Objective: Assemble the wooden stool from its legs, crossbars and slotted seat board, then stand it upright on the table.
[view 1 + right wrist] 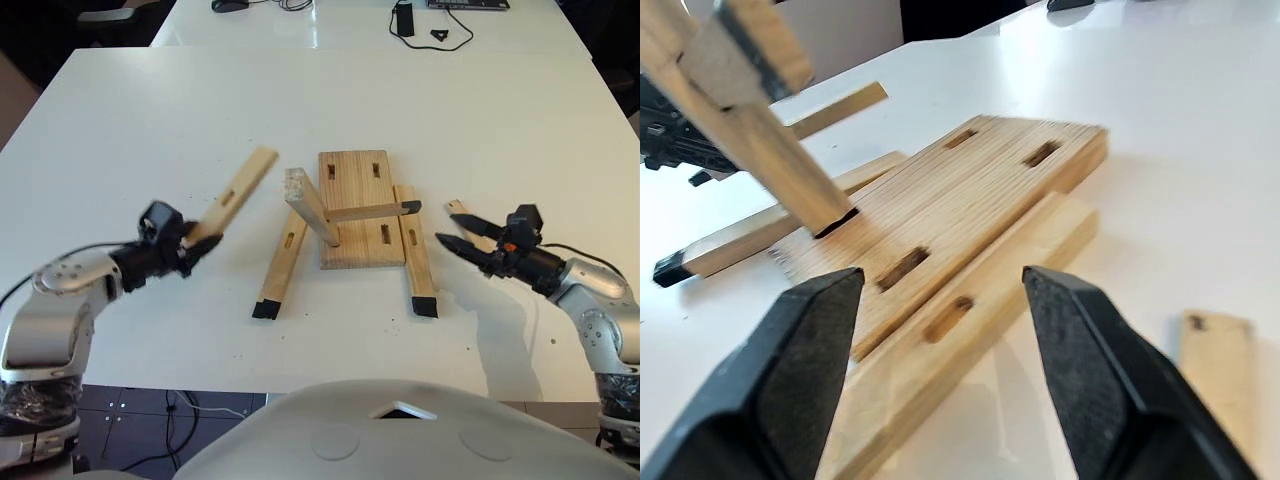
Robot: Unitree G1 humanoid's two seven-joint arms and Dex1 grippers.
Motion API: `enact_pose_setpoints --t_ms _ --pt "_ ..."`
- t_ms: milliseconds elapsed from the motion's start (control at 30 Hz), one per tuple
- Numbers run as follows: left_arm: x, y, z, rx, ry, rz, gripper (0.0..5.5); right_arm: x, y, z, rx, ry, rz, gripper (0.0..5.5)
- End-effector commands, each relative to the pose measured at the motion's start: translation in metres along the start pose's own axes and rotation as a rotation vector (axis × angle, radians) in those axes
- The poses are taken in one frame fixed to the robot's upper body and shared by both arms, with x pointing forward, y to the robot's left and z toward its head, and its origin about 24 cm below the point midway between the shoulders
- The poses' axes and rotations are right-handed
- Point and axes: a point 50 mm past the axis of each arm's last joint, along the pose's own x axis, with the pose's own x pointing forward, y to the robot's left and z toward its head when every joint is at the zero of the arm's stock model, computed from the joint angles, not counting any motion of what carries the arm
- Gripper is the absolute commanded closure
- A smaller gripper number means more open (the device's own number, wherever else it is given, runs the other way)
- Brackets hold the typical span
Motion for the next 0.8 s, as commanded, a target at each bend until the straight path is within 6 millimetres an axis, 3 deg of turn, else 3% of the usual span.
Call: enact_pose_setpoints --t_ms 33,100,167,300,467,567,800 --pt "-0.005 0.005 0.076 0.030 -0.351 0.028 3.47 -0.003 -0.026 0.040 -0.003 -0.176 -0.121 2.58" --pt "-0.016 -0.011 0.112 0.010 -0.549 -0.109 3.47 0.000 -0.031 0.067 0.000 -0.288 -0.136 2.58" --pt "-0.031 -0.031 0.140 0.016 -0.694 -0.295 3.47 0.005 -0.022 0.101 -0.009 -0.400 -0.045 2.58" --pt "-0.051 -0.070 0.173 0.087 -0.807 -0.634 3.47 0.015 0.027 0.150 -0.096 -0.493 0.302 2.58" --pt "-0.046 -0.093 0.177 0.072 -0.754 -0.805 3.47 0.020 0.064 0.166 -0.175 -0.449 0.582 2.38" --pt "-0.040 -0.102 0.170 0.100 -0.685 -0.863 3.47 0.024 0.075 0.174 -0.192 -0.440 0.672 1.97" --pt "-0.032 -0.107 0.157 0.147 -0.623 -0.892 3.47 0.026 0.089 0.181 -0.225 -0.419 0.797 1.97"
